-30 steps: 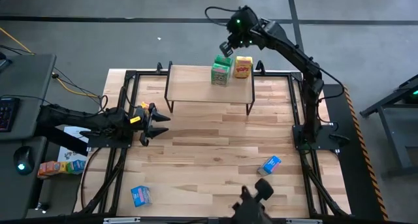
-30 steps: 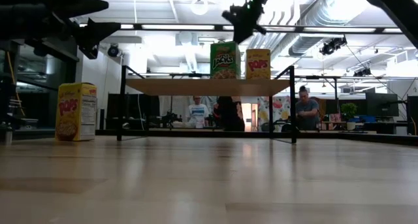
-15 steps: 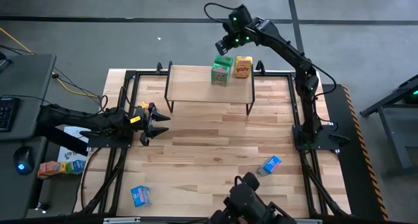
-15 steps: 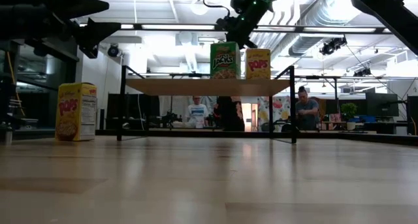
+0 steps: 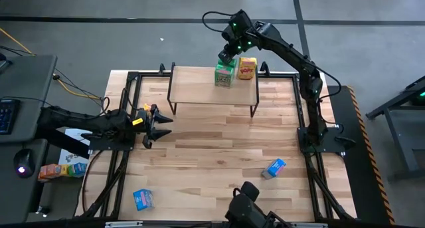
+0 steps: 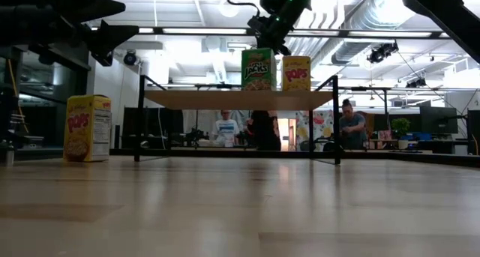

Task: Stack cereal on shelf
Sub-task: Adjust the green cereal box on the shelf, then put the yellow cereal box on the shelf aligned with the other yellow cereal box

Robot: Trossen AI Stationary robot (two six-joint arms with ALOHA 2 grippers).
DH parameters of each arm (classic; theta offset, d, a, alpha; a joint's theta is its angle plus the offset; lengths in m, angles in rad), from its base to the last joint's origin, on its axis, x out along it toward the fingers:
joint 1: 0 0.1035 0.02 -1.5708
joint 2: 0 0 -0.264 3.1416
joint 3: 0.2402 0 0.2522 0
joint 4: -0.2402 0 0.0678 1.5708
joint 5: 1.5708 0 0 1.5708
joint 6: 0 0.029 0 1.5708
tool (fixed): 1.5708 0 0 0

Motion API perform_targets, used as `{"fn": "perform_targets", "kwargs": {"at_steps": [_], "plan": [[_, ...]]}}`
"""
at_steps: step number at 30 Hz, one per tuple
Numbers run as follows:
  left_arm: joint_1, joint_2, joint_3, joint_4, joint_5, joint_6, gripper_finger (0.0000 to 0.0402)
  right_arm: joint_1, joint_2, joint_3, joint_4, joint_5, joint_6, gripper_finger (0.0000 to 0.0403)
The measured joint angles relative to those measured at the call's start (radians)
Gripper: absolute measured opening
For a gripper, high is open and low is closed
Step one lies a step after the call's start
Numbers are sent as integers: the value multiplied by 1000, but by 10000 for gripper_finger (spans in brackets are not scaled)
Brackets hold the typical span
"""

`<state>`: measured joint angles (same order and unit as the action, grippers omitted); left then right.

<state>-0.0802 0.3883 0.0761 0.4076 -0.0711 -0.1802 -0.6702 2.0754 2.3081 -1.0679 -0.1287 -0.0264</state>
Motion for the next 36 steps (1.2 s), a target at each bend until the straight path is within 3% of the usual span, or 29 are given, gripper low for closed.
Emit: {"fn": "perform_targets", "kwargs": {"at_steps": [36], "plan": [[0, 0, 0, 0, 0, 0, 222, 37, -18, 0, -15, -99, -108, 0]]}}
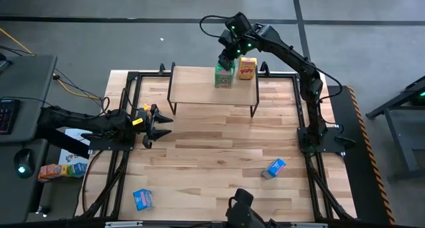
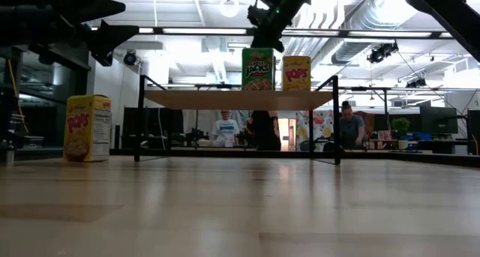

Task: Stack cereal on shelf
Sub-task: Put the yellow cereal box on the shelf aligned with the other yellow cereal box

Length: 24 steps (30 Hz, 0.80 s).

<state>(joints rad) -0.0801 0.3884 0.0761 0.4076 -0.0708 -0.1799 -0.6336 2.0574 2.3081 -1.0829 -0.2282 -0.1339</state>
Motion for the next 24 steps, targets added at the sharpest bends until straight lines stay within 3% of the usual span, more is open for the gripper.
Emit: {"fn": "perform_targets", "kwargs": {"at_steps": [12, 18, 24], "plan": [[1, 0, 0, -2, 0, 26, 222, 41, -165, 0, -65, 36, -6, 0], [1, 0, 0, -1, 0, 26, 222, 148, -212, 2, -231, 89, -2, 0], [1, 0, 0, -3, 0, 17, 222, 334, -215, 1, -342, 171, 33, 0]]}}
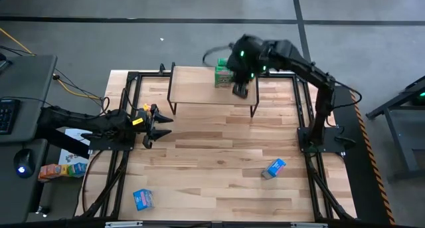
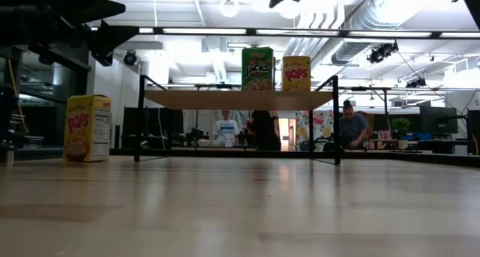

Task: Stack cereal on shelf
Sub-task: Put the yellow cereal box on the shelf aligned with the other yellow cereal box

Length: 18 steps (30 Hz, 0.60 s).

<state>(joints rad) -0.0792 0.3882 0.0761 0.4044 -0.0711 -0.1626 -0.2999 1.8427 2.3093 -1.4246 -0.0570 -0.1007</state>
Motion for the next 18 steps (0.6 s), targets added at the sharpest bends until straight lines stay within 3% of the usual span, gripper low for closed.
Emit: {"fn": "perform_targets", "kwargs": {"at_steps": [8, 18], "plan": [[0, 0, 0, -7, 0, -15, 222, 272, -11, -1, -88, 116, 55, 0], [0, 0, 0, 8, -5, 9, 222, 537, -62, -1, -147, 369, 228, 0]]}}
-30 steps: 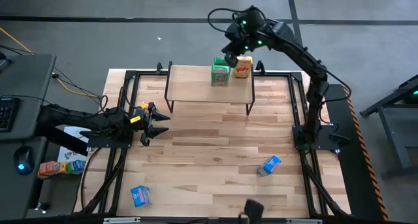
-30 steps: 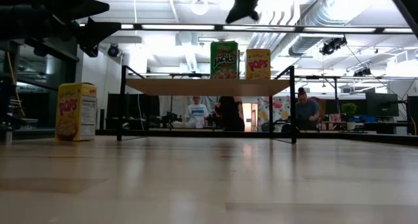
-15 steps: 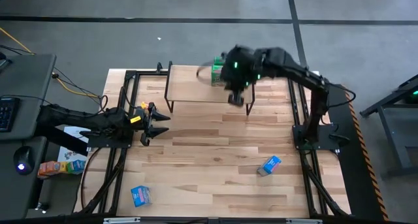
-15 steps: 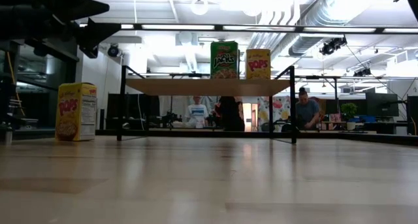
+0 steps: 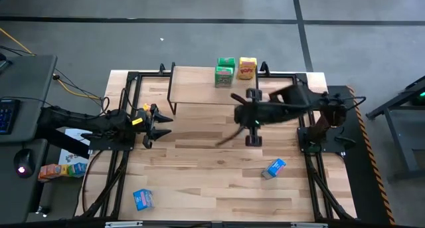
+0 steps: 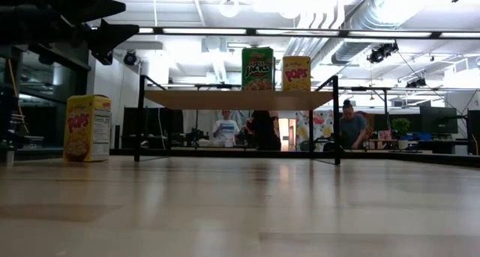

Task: Stack cereal on shelf
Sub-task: Put the yellow cereal box on the shelf aligned with the other yellow cereal box

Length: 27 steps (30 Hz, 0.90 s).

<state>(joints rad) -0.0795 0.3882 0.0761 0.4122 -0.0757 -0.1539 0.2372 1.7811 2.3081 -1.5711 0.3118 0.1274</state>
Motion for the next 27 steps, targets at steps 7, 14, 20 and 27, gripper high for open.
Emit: {"fn": "perform_targets", "kwargs": {"at_steps": [7, 14, 20, 27], "plan": [[0, 0, 0, 0, 0, -1, 222, 88, -25, -10, 5, 66, 58, 0], [0, 0, 0, -1, 0, -25, 222, 79, -258, -499, 238, 46, 70, 0], [0, 0, 0, 7, -15, -1, 222, 64, -678, -1121, 790, 28, 68, 0], [0, 0, 0, 13, -16, 0, 222, 62, -959, -1796, 1728, 23, -80, 0]]}}
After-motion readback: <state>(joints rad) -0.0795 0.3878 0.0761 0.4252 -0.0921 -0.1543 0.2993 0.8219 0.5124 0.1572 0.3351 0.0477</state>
